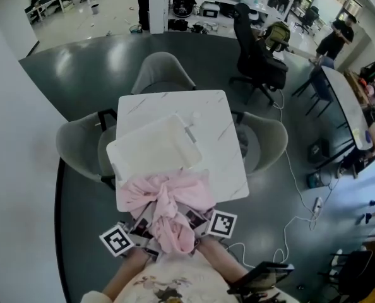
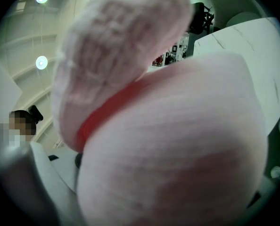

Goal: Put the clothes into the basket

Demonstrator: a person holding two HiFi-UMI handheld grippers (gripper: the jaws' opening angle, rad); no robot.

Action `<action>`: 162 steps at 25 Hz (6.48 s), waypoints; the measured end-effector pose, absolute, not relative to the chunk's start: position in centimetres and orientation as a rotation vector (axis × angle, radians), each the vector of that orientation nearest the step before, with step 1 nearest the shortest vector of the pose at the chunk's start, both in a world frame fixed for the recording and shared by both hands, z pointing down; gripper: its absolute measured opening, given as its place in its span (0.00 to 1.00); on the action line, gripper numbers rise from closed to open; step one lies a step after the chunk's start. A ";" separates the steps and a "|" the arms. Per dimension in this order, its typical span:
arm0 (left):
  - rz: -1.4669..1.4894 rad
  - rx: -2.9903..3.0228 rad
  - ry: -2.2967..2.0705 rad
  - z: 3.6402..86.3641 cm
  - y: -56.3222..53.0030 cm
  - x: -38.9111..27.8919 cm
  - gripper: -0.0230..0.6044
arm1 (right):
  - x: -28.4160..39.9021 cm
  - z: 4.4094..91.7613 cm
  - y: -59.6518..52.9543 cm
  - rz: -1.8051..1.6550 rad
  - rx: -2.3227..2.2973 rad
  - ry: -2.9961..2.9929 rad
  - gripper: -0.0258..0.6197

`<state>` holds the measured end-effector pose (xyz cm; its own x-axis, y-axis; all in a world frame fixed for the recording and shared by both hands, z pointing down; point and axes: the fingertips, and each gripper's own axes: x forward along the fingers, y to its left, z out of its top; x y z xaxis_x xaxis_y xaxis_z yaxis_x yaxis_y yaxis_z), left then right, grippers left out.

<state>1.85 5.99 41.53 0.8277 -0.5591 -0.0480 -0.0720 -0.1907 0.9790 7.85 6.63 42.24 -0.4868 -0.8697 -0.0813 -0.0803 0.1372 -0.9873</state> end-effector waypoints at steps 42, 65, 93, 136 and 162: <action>-0.581 1.735 -0.729 41.9 -5.2 7.0 0.54 | 13.1 43.0 -5.7 -1.525 -0.741 1.849 0.55; -0.522 1.628 -0.736 46.9 -13.4 3.9 0.54 | 10.4 47.6 -13.6 -1.639 -0.947 1.881 0.55; -0.430 1.408 -0.863 58.3 -18.2 2.1 0.54 | 9.5 59.2 -18.2 -2.017 -1.257 1.816 0.55; 0.391 1.253 -1.405 78.6 -19.1 -1.2 0.54 | 12.4 78.2 -17.9 -2.416 -1.868 1.556 0.55; 0.391 1.310 -1.278 77.5 -20.0 -0.8 0.54 | 14.4 68.0 -17.2 -2.182 -1.821 1.483 0.55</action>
